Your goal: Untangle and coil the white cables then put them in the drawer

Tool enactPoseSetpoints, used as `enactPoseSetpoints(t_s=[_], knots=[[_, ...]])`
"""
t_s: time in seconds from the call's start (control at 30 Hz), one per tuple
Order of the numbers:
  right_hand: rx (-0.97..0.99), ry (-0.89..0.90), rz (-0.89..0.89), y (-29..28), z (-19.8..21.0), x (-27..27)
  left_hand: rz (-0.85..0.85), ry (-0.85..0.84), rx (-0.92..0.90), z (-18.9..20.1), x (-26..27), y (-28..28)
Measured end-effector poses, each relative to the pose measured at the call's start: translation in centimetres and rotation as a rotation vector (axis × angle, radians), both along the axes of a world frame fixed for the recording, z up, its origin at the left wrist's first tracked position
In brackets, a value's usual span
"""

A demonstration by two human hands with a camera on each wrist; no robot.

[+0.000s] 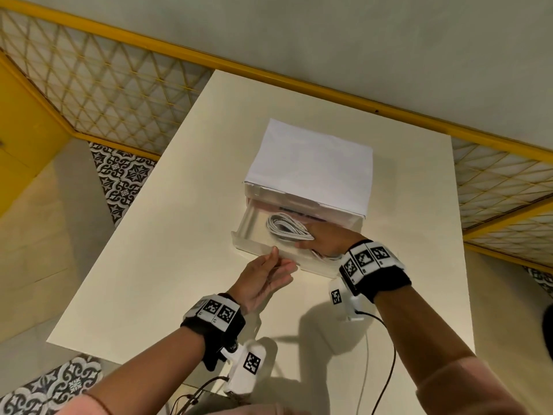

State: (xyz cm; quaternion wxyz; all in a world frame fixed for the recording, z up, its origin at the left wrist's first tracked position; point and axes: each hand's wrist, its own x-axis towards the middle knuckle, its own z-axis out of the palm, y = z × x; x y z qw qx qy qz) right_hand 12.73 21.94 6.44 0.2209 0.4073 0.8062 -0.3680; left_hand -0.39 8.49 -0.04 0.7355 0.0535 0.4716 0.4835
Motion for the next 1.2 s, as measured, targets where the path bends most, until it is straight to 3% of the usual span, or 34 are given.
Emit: enactPoseSetpoints(t_s=[0.17,0.4,0.57,0.73,1.0,1.2], knots=[[-0.029,0.210,-0.346,-0.5,-1.4,0.2,-0.032,0.012,0.002,-0.2,-0.1,-0.1],[0.179,0.091,-0.678,-1.0,-4.9,-1.1,-0.055,0.036,0.009,-0.1,-0.2,0.1],[0.417,-0.173,-0.600,-1.9,-5.6,-1.6,-0.060,0.053,0.001,0.3,-0.2,0.3],[0.444,-0.197,-0.613,-1.4,-6.4,-1.4,-0.055,0.086,-0.016,0.2,-0.2,0.4],[0.298,0.015,-0.568,-2.8,-4.1,0.5,0.000,0.068,-0.008,0.2,0.1,0.9],[0.502,0.278,-0.520,-10.5,1.2,5.8,-0.026,0.141,0.022,0.5,0.4,3.1]])
